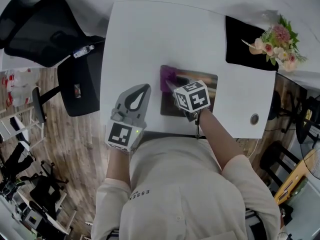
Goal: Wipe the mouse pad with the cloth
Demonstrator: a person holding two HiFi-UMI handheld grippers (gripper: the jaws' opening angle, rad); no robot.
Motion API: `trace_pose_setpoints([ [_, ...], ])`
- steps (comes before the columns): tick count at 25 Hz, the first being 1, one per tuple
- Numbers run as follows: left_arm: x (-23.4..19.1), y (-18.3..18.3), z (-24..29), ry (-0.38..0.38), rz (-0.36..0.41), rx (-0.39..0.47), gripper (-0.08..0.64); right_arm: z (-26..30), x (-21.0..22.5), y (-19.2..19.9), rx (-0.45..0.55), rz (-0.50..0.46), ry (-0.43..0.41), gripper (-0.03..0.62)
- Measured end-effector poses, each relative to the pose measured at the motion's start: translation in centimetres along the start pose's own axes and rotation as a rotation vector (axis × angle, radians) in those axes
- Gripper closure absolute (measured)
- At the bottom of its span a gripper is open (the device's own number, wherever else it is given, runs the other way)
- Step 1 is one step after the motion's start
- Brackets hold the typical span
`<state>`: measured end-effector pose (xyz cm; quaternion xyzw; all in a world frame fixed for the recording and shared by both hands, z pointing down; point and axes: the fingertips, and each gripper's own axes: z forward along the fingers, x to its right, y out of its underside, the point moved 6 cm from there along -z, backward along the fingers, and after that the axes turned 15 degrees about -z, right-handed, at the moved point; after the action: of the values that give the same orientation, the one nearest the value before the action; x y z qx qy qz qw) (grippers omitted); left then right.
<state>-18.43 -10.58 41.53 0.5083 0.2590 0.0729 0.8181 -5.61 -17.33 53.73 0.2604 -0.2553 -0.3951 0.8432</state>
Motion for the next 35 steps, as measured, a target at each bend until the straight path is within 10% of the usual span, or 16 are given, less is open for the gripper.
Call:
trace_pose_setpoints([
  [35,6.8,0.4,6.4,0.188,0.094,-0.015,0.558,-9.5,7.9,7.8,-0.017,0.103,0.224,0.497],
])
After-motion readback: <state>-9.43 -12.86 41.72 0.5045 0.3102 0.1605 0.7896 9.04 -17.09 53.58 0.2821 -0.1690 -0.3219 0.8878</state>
